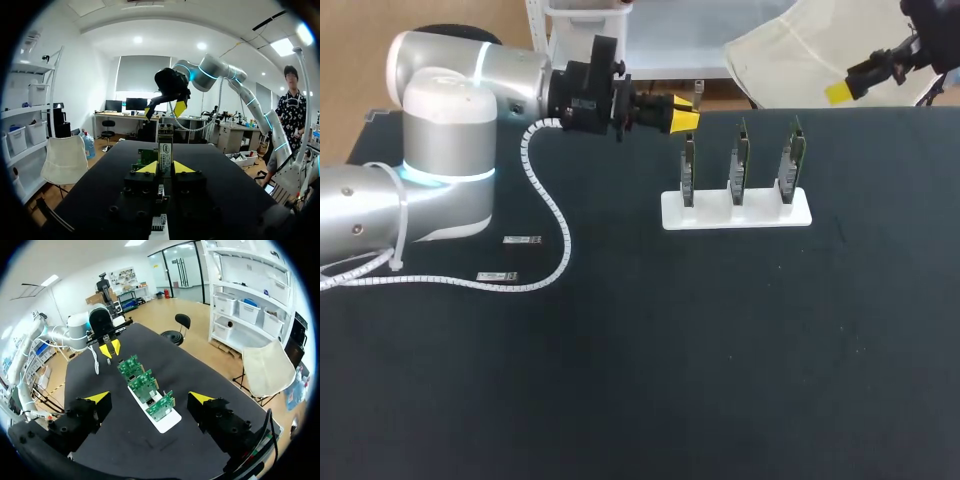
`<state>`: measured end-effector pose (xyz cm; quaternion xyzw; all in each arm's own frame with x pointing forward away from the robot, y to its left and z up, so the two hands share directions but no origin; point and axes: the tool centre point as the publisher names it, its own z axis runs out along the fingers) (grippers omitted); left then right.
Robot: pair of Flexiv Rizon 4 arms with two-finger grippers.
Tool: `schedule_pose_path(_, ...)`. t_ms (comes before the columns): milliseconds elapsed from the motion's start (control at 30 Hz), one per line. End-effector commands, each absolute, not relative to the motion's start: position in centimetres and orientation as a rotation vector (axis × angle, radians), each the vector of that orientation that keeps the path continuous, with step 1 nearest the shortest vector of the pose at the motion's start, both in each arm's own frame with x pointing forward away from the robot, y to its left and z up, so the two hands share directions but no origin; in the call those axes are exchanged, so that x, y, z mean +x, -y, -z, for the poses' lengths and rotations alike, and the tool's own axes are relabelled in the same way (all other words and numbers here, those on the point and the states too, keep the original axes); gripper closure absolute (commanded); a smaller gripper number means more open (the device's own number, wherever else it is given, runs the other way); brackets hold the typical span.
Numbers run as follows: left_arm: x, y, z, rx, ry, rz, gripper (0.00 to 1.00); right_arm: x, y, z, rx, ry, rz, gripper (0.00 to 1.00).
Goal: Pick up the optical module with the left hand, and insert it into the network port with the right hand.
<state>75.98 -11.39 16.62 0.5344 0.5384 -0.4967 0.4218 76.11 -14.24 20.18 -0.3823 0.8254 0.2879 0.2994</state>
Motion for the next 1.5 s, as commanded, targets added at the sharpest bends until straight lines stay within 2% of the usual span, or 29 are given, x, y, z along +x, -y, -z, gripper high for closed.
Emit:
schedule_pose_path(33, 75.9, 11.4, -16.6, 1.337, -1.350, 1.241, 1.00, 75.9, 13.6, -19.9, -1.097, -2.158, -0.792, 0.00)
schedule_pose_path(200, 75.9, 11.4, -16.6, 1.337, -1.350, 1.241, 1.00, 74.7, 10.9, -20.1, -1.297, -2.035, -0.741, 0.00)
schedule_pose_path(633, 75.9, 11.4, -16.6, 1.337, -1.350, 1.241, 1.00, 72.9, 7.7, -20.3, -1.528, -1.844, -0.792, 0.00)
schedule_pose_path(1500, 75.9, 11.4, -16.6, 1.337, -1.350, 1.241, 1.00, 75.8, 1.8, -20.7, -1.644, -1.706, -0.864, 0.00)
